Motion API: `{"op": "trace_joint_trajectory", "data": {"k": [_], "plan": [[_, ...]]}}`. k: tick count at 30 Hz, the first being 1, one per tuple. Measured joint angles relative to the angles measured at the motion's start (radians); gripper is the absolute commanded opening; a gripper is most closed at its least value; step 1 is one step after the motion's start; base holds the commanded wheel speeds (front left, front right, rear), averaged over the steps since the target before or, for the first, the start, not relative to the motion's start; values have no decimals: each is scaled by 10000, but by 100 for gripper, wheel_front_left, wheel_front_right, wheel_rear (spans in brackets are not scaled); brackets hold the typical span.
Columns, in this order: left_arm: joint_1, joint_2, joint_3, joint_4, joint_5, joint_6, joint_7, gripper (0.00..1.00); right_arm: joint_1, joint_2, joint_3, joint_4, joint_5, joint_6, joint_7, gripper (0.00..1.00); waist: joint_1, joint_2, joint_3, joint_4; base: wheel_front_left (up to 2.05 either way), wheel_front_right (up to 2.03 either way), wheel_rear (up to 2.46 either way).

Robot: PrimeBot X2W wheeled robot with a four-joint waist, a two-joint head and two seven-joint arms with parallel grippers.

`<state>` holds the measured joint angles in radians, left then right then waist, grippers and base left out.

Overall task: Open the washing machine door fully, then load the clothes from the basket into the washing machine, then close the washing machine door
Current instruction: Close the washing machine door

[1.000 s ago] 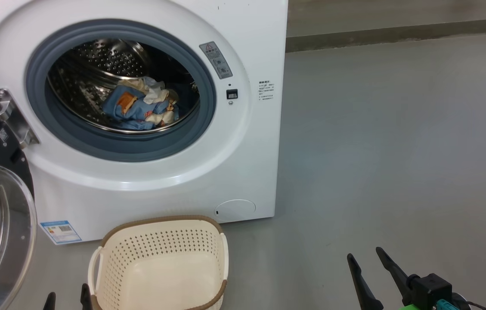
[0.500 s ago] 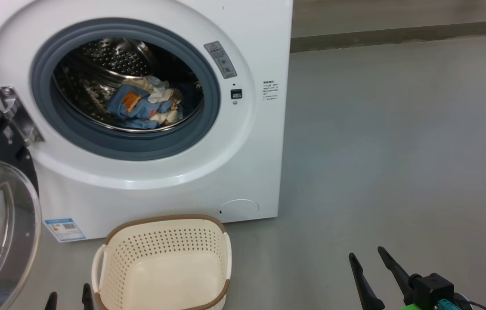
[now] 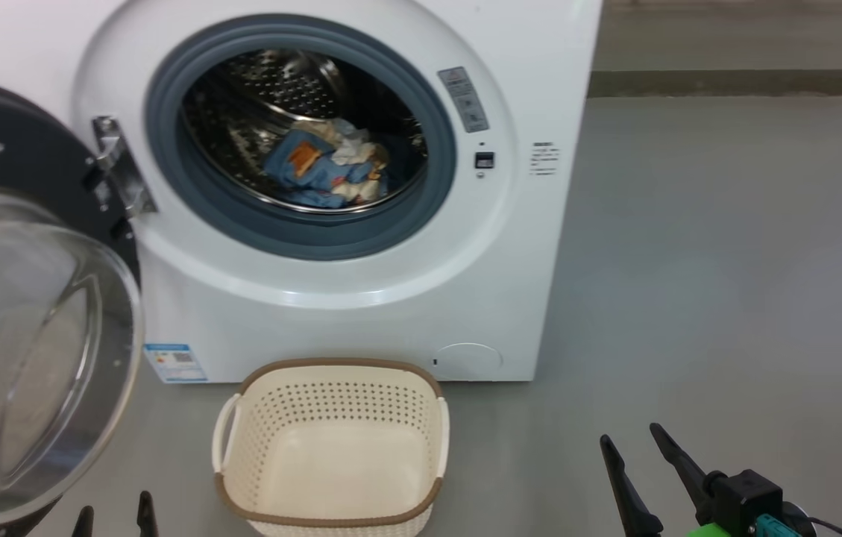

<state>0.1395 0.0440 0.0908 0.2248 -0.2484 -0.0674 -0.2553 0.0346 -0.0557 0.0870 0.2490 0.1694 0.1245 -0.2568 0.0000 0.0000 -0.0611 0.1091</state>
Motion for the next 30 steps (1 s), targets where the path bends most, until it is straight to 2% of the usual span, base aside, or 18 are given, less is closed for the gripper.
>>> {"op": "trace_joint_trajectory", "data": {"k": [21,30], "plan": [[127,2,259,-368,249,100,0,100,-591,-127,487,-54,-6,0,0,100,0,0,-186,3031,0,0,0],[264,2,430,-725,192,209,0,100,-1140,-125,938,146,6,0,0,100,0,0,-51,3581,0,0,0]]}}
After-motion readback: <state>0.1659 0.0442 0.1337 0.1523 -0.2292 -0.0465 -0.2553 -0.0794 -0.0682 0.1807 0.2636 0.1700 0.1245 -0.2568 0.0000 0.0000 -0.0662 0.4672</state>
